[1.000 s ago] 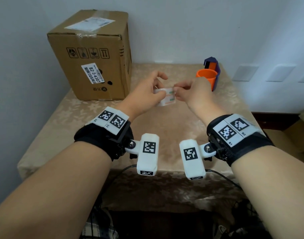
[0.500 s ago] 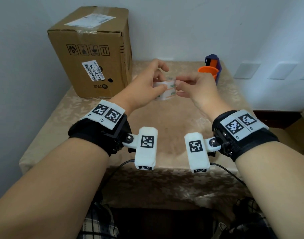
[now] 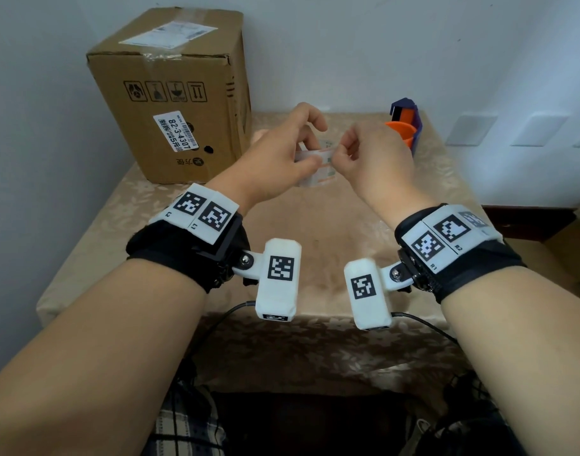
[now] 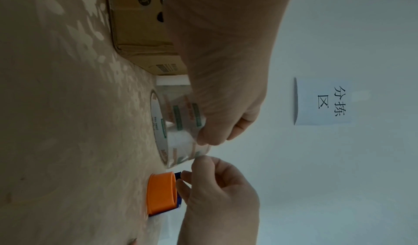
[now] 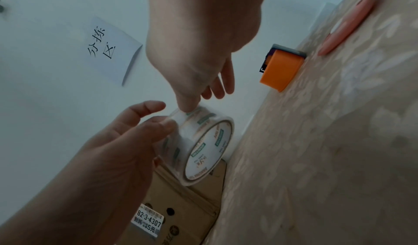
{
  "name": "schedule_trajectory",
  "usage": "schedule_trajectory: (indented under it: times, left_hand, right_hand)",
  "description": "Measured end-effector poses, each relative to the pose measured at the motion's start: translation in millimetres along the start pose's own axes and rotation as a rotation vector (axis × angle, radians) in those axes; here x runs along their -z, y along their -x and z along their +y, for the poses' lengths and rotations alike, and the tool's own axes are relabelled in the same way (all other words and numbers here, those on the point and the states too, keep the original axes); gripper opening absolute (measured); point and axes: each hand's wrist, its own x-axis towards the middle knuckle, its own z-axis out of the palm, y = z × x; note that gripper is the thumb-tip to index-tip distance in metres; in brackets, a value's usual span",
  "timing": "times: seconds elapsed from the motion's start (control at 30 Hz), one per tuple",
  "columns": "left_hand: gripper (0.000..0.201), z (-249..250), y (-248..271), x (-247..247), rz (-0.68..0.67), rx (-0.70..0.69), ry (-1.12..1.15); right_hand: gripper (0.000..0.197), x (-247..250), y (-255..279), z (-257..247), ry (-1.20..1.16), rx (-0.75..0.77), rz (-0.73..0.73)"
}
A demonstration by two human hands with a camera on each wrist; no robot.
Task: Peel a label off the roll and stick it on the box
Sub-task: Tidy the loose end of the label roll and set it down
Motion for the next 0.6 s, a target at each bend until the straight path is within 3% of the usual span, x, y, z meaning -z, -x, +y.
schedule_trajectory:
  times: [0.17, 0.33, 0.5, 0.6]
  left_hand:
    - [0.033, -14.3, -0.8, 3.1, -0.029, 0.065, 0.095]
    - [0.026, -18.1, -0.8, -5.1, -0.063, 0.085, 0.121]
    - [0.026, -19.6, 0.1, -8.7, -0.049, 0.106, 0.067]
    - [0.029, -14.6, 0.0, -8.8, -0.039, 0.142, 0.082]
  right_hand:
    - [0.002, 3.0, 1.6, 4.0, -0.203, 0.086, -0.104]
    - [0.007, 0.4, 0.4, 14.9, -0.488, -0.135, -0.152]
    - [0.020, -5.5, 2.3, 15.0, -0.486, -0.142, -0.171]
    - [0.012, -6.6, -1.9, 11.6, -0.446, -0.130, -0.104]
